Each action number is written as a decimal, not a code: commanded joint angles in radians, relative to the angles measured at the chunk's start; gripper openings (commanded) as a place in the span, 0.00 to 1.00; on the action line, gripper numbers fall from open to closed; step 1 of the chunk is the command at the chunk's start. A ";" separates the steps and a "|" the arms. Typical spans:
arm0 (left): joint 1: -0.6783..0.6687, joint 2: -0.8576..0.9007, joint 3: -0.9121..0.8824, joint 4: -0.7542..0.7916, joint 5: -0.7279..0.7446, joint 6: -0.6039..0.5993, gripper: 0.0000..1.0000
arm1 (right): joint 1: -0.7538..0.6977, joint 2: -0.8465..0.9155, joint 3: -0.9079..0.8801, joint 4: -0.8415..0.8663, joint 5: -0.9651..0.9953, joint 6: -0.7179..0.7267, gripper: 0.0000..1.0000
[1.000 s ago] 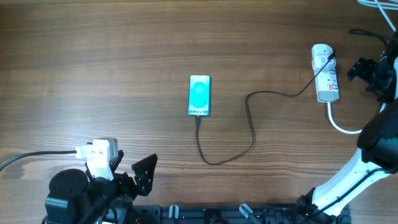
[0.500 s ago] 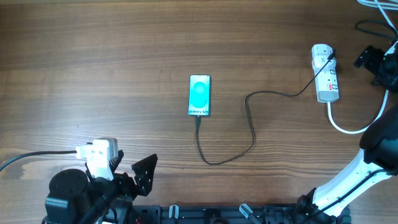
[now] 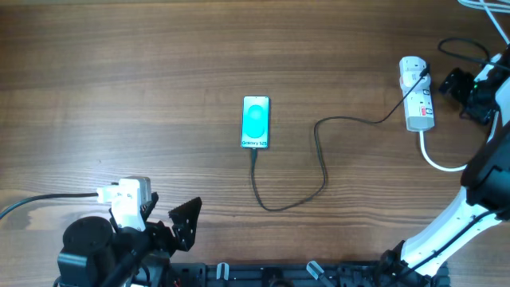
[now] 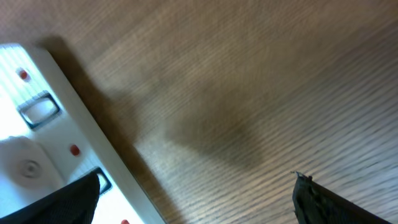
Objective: Plug charger to phone and switch on socket
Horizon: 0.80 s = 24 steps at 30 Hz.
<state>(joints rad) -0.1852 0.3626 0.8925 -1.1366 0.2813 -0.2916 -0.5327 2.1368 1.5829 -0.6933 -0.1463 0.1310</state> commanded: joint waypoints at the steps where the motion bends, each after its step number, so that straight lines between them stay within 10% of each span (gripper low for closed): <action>1: -0.003 -0.004 -0.004 0.002 -0.003 -0.008 1.00 | 0.014 0.018 -0.037 0.031 -0.070 0.019 1.00; 24: -0.003 -0.004 -0.004 0.002 -0.003 -0.008 1.00 | 0.058 0.018 -0.069 0.036 0.037 0.078 1.00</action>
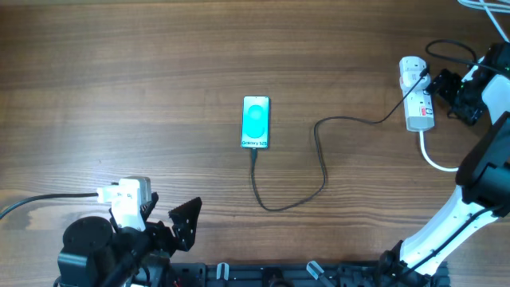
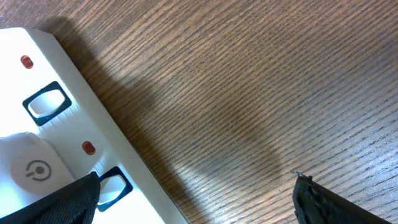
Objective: Plug charger to phone and switch on socket
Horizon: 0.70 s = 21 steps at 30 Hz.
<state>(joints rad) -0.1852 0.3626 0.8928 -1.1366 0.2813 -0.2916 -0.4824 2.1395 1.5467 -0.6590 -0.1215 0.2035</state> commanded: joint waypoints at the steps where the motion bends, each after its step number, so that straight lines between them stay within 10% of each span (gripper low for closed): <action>1: -0.003 -0.004 -0.005 0.002 -0.003 -0.008 1.00 | 0.008 0.015 -0.036 0.001 0.013 0.006 1.00; 21: -0.003 -0.003 -0.005 0.002 -0.002 -0.008 1.00 | 0.037 0.015 -0.056 -0.032 -0.090 -0.020 1.00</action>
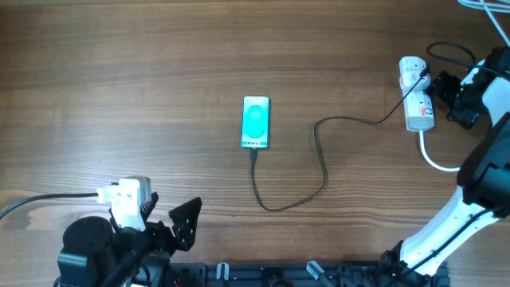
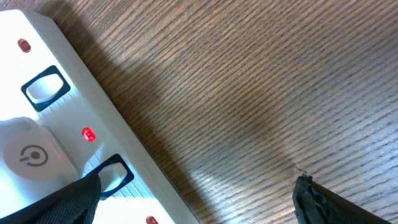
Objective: Plug charger to phone and switch on socket
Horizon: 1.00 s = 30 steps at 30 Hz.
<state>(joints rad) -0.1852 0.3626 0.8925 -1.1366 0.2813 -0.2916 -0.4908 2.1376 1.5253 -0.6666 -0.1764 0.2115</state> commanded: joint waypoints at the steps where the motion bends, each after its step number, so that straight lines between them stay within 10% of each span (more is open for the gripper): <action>1: -0.003 -0.003 -0.004 0.002 -0.002 -0.008 1.00 | 0.048 0.017 -0.034 -0.031 -0.027 -0.027 1.00; 17: -0.003 -0.003 -0.004 0.002 -0.002 -0.008 1.00 | 0.020 -0.380 -0.035 -0.435 0.180 0.105 1.00; 30: -0.003 -0.004 -0.004 0.002 -0.003 -0.008 1.00 | 0.056 -1.249 -0.322 -0.503 0.029 0.027 1.00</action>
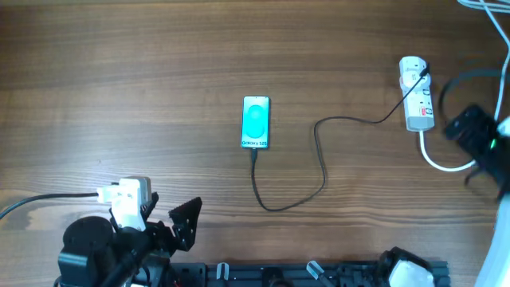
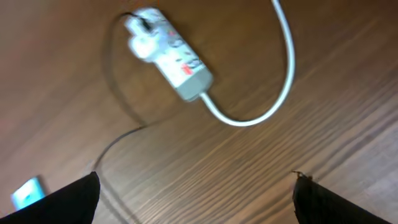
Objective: Plug charger to phone and switch on socket
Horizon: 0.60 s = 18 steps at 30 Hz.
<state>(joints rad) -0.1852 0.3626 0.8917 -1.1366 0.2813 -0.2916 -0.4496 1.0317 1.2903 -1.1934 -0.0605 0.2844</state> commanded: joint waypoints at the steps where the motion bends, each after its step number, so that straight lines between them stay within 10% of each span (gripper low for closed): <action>1: -0.003 -0.003 -0.003 0.002 -0.003 -0.008 1.00 | 0.014 -0.233 -0.129 0.032 -0.107 -0.047 1.00; 8: -0.003 -0.004 -0.003 0.002 -0.003 -0.008 1.00 | 0.014 -0.575 -0.233 0.014 -0.133 0.060 1.00; 18: -0.003 -0.003 -0.003 0.002 -0.003 -0.008 1.00 | 0.014 -0.587 -0.234 -0.125 -0.132 0.267 1.00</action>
<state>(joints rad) -0.1852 0.3614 0.8906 -1.1366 0.2813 -0.2916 -0.4389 0.4541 1.0641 -1.3170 -0.1829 0.4767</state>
